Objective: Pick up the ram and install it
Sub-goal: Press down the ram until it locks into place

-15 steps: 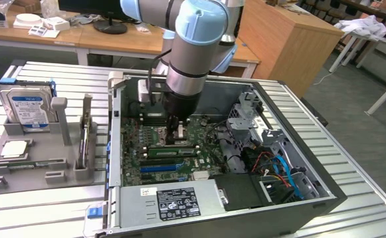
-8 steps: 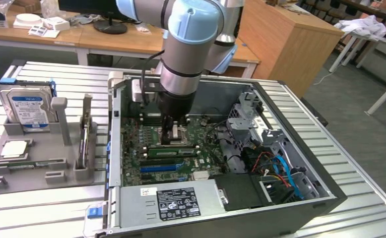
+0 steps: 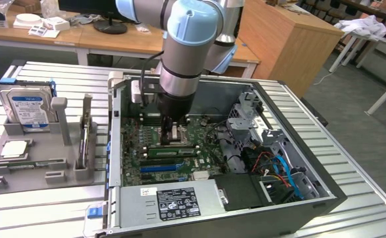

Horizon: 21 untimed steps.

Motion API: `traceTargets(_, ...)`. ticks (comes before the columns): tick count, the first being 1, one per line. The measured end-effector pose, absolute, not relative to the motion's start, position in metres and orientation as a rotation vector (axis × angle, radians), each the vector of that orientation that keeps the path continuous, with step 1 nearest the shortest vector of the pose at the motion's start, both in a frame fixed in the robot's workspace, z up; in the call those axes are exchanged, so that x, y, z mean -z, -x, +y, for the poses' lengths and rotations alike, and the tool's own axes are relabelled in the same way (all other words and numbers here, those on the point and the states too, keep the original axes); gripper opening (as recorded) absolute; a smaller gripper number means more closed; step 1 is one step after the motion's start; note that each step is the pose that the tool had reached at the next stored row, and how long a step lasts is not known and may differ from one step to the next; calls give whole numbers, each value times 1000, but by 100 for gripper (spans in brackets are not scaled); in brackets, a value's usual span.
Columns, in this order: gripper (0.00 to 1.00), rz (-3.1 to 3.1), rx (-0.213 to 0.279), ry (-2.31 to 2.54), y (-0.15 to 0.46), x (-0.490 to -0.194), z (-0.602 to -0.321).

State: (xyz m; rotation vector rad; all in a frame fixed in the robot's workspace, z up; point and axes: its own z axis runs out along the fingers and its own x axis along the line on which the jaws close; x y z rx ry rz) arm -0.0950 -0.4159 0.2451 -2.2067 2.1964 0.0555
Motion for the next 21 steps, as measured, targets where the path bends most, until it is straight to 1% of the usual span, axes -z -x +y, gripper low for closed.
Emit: traceTargets(21,11,2192,-56,2210,95,-233,-416)
